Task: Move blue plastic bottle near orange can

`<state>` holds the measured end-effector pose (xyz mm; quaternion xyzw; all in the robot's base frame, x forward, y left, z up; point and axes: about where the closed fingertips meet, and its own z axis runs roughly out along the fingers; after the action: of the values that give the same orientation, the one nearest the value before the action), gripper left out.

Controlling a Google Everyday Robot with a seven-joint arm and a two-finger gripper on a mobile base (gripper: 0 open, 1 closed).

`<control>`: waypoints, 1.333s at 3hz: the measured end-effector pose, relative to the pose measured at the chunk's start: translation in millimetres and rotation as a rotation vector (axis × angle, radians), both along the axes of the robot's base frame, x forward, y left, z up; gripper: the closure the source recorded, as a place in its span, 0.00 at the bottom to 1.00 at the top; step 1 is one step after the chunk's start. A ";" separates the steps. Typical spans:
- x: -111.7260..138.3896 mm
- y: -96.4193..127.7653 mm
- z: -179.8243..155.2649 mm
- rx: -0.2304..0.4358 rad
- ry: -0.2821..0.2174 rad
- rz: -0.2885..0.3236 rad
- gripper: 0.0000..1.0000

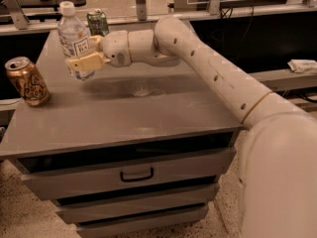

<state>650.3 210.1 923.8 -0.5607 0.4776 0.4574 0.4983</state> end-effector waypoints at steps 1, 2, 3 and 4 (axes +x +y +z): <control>12.0 46.0 -1.2 0.003 0.013 0.049 1.00; 12.0 68.8 -11.9 -0.011 0.055 0.084 1.00; 8.7 80.1 -23.9 -0.028 0.090 0.110 1.00; 7.0 82.4 -32.7 -0.045 0.121 0.141 0.84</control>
Offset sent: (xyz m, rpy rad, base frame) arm 0.0128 0.0903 -0.0298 -0.0355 0.1170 0.1192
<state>657.3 292.4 891.1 -0.5752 0.4761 0.5136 0.4226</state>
